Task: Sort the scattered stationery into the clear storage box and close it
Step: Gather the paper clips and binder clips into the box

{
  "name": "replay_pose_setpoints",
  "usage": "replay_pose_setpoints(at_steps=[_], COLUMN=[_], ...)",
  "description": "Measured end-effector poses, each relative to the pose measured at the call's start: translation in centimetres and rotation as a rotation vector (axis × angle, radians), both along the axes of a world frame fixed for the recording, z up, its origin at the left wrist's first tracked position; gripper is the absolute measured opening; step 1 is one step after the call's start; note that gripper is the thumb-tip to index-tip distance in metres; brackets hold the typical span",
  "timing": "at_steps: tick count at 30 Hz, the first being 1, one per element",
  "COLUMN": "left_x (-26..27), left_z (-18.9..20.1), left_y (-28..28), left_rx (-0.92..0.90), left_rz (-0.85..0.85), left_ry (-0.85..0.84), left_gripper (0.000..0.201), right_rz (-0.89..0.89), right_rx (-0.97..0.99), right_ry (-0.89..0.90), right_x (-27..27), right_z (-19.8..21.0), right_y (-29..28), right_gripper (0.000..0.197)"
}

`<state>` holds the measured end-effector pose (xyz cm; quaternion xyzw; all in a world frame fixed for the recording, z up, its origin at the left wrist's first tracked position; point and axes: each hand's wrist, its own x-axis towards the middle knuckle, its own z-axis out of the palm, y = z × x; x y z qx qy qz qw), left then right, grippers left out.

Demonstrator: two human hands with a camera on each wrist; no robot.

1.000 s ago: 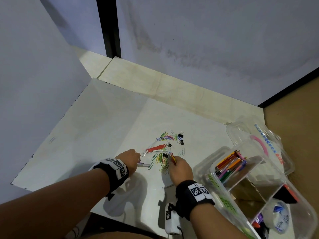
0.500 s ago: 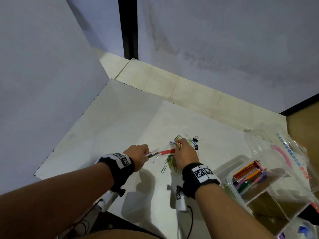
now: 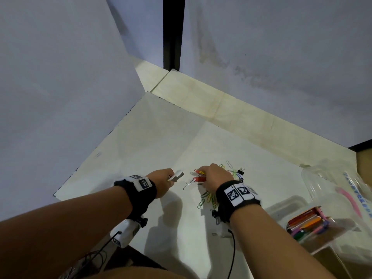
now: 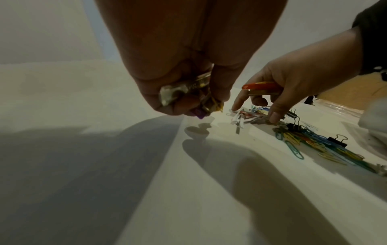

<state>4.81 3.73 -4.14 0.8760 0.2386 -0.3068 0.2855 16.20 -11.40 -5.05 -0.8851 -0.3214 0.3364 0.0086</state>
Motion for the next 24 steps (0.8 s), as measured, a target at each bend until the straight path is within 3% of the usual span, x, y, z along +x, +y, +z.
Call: replay_pose_setpoints(at_steps=[6,10,12,14,18,20,24], left_x=[-0.2,-0.5,-0.4,-0.3,0.0,0.1,0.5], left_z=[-0.6,-0.7,-0.7,-0.7,-0.2,0.2,1.6], left_y=[-0.5,-0.6,-0.5,-0.5,-0.3,-0.4,-1.1], left_rx=[-0.002,-0.021,-0.039,-0.062,-0.079,-0.084,-0.099], left_rz=[0.004,0.016,0.024,0.033,0.021,-0.002,-0.020], left_ry=[0.014,0.010,0.006,0.007,0.001,-0.002,-0.040], left_gripper=[0.028,0.027,0.025,0.025,0.013,0.009,0.010], right_rz=[0.070,-0.031,-0.198,-0.454,-1.052,-1.196,-1.296], right_rx=[-0.054,-0.047,0.060,0.271,0.685,0.753,0.885], right_ry=[-0.023,0.016,0.052,0.178,0.666,0.802,0.918], right_x=[-0.1,-0.4,-0.5,-0.7,-1.8,-2.2,-2.7], right_z=[-0.5,0.0,0.2,0.8,3.0,3.0,3.5], right_y=[-0.3,-0.8,-1.4,-2.3,-4.0,-4.9,-6.0], right_gripper=[0.044,0.031,0.012,0.016,0.016,0.010,0.014])
